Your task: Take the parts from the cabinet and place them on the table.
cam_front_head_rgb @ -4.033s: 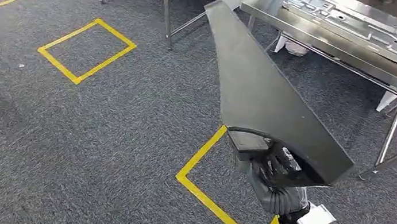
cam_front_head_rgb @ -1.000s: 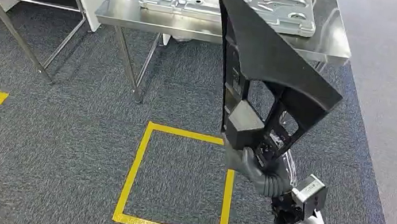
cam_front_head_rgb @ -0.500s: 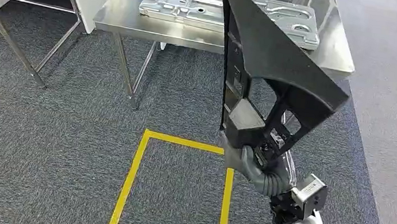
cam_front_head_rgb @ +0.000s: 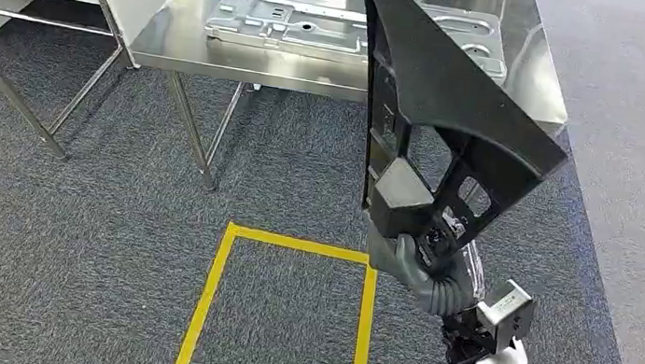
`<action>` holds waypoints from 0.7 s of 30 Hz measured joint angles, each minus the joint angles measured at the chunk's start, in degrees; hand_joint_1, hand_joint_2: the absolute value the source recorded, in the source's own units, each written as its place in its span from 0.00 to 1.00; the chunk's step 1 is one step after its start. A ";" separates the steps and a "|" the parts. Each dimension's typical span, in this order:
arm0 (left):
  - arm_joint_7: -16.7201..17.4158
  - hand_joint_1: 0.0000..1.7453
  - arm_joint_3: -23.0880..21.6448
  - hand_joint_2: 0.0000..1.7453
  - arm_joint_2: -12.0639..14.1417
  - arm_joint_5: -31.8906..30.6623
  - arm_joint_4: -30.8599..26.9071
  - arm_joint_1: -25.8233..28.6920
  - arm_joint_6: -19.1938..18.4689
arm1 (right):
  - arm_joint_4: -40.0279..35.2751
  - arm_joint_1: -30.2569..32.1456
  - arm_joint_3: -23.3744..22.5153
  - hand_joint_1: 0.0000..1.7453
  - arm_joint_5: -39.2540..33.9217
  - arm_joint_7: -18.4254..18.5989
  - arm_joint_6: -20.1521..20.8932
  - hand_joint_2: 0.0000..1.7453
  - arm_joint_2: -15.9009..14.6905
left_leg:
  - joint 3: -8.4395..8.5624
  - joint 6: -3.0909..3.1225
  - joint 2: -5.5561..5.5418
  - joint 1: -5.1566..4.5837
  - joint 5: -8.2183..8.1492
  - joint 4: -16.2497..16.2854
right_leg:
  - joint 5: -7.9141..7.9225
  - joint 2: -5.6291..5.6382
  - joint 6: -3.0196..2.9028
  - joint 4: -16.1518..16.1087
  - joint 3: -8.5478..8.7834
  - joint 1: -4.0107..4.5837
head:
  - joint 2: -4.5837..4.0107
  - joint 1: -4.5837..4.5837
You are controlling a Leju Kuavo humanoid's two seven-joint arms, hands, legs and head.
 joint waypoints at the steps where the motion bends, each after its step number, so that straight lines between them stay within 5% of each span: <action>1: -0.04 0.00 0.02 0.00 -0.02 0.00 0.00 0.17 0.00 | 0.06 0.08 0.04 1.00 0.00 0.00 0.00 1.00 0.00 | -0.73 -0.01 0.00 0.00 1.01 -0.10 | -0.34 0.09 0.04 0.00 0.48 0.03 | 0.00 0.07; 4: -0.13 0.00 0.02 0.00 0.04 0.02 0.00 0.26 0.00 | 0.09 -0.04 0.04 1.00 -0.04 0.00 0.00 1.00 0.00 | 3.55 0.59 0.02 -0.03 10.41 -13.19 | -1.64 0.17 0.44 -0.01 2.56 0.07 | 0.00 0.07; 5: -0.13 0.00 0.02 0.00 0.11 0.02 0.00 0.31 0.00 | 0.09 -0.07 0.04 1.00 -0.04 0.00 0.00 1.00 0.00 | 4.58 1.09 0.05 -0.11 11.81 -16.46 | -2.00 0.12 0.65 -0.08 2.94 0.08 | 0.00 0.04; 6: -0.15 0.00 0.00 0.00 0.11 0.02 0.00 0.17 -0.02 | 0.09 -0.08 0.04 1.00 -0.04 -0.02 0.00 1.00 0.02 | 4.59 1.37 0.14 -0.61 8.75 -16.96 | -2.14 0.20 0.95 -0.01 2.94 0.24 | 0.00 0.09; 9: -0.13 0.00 0.02 0.00 0.15 0.20 0.00 0.45 0.00 | -0.20 0.10 0.18 1.00 0.02 -0.02 0.09 1.00 0.13 | 5.30 2.89 -0.06 -0.54 9.98 -17.66 | -1.65 0.22 2.25 0.54 3.40 0.38 | 0.00 0.18; 11: -0.04 0.00 0.04 0.00 0.15 0.42 0.00 0.36 0.02 | -0.96 -0.02 0.37 1.00 0.22 -0.09 0.13 1.00 0.13 | 7.01 3.39 -0.08 -0.25 10.25 -18.24 | -2.84 0.10 2.73 2.14 3.40 0.08 | 0.00 0.44; 15: 0.17 0.00 0.02 0.00 0.15 0.70 0.00 0.20 0.09 | -1.75 -0.42 0.74 1.00 0.24 -0.09 0.07 1.00 0.15 | 7.82 3.80 -0.12 -0.26 9.05 -18.24 | -8.89 0.09 3.35 17.21 -6.79 0.04 | 0.00 0.70; 17: 0.22 0.00 0.04 0.00 0.15 0.70 0.00 0.36 0.09 | -1.84 -0.41 0.94 1.00 0.35 0.00 0.00 1.00 0.15 | 8.76 3.63 -0.23 -0.26 8.29 -18.24 | -7.05 0.08 3.02 15.81 -7.77 0.05 | 0.00 0.70; 20: 0.22 0.00 0.04 0.00 0.04 0.66 0.00 0.37 0.07 | -2.01 -0.54 0.98 1.00 0.26 0.00 -0.04 1.00 0.13 | 10.67 3.21 -0.12 -0.29 6.74 -18.33 | 2.54 -0.53 2.00 1.60 -3.05 0.45 | 0.00 0.83; 21: 0.24 0.00 0.04 0.00 -0.07 0.59 0.00 0.30 0.04 | -2.01 -0.57 0.98 1.00 0.16 -0.04 -0.04 1.00 0.13 | 11.36 2.88 -0.01 -0.50 6.28 -18.23 | 2.08 -0.98 1.83 0.91 -3.04 0.87 | 0.00 0.72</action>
